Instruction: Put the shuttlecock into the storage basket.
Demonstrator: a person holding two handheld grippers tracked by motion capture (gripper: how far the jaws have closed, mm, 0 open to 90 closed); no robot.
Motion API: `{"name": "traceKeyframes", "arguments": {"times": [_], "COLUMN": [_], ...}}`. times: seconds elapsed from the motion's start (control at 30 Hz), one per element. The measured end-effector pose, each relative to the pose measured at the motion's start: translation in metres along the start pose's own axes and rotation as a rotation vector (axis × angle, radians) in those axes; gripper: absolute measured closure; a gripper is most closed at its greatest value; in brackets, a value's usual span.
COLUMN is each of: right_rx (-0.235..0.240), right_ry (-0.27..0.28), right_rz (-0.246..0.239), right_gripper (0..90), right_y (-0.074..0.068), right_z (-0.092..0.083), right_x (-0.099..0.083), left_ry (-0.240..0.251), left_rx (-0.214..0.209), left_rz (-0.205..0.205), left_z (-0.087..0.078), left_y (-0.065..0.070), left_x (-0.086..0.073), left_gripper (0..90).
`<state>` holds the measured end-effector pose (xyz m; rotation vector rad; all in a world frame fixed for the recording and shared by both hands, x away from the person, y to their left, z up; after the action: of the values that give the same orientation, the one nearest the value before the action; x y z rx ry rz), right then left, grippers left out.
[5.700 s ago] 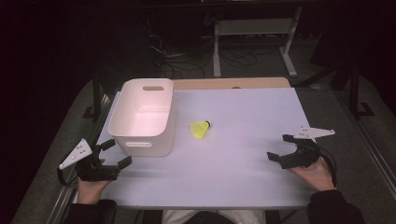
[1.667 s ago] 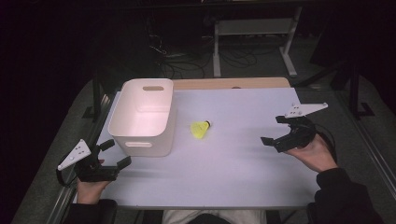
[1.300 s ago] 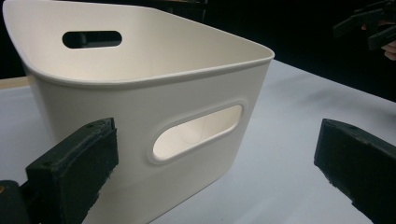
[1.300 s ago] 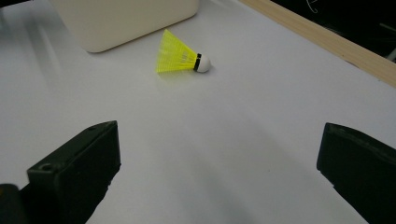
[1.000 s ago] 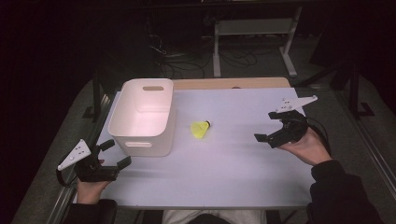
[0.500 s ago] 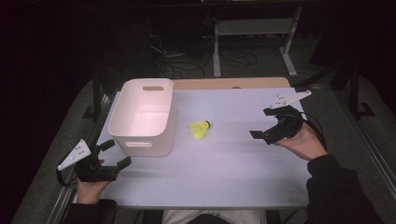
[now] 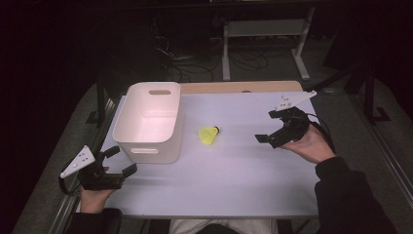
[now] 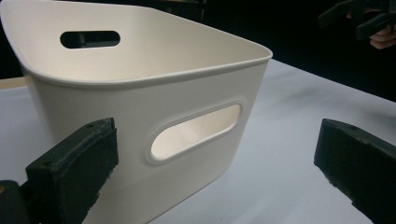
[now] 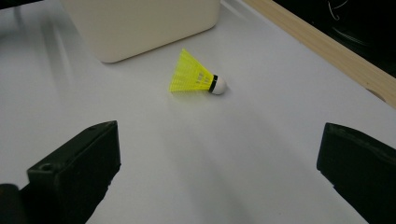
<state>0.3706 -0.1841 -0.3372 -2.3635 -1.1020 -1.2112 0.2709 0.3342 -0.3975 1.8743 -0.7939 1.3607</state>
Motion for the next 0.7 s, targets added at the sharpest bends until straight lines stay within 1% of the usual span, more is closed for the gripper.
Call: {"name": "traceKeyframes", "arguments": {"times": [0.07,0.37,0.4,0.7], "right_rx": [0.009,0.015,0.018,0.029], "right_ry": [-0.002,-0.008,-0.009,-0.016], "right_rz": [-0.009,-0.019,-0.026,-0.023], "right_gripper": [0.0,0.0,0.0,0.0], "right_y": [-0.002,-0.004,-0.005,-0.004], "right_z": [0.002,0.009,0.011,0.02], "right_x": [0.004,0.009,0.01,0.012], "left_ry": [-0.001,-0.002,-0.002,-0.001], "left_rx": [0.0,0.0,0.0,0.001], "left_rz": [0.0,0.0,0.001,0.001], "left_z": [0.0,0.0,0.0,0.0], "left_y": [0.0,0.0,0.0,0.0], "left_x": [0.0,0.0,0.0,0.0], "left_gripper": [0.0,0.0,0.0,0.0]}}
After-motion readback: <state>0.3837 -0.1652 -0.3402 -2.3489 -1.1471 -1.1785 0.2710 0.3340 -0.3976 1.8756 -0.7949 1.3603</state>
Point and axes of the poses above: each handheld gripper's, and its own axes: z roughly forward along the jaws, x roughly out of its top, y roughly to its right, the point moved 2 cm from there along z, roughly forward along the jaws, and after that the axes turned 11 degrees about -x, right-handed, at the moved point
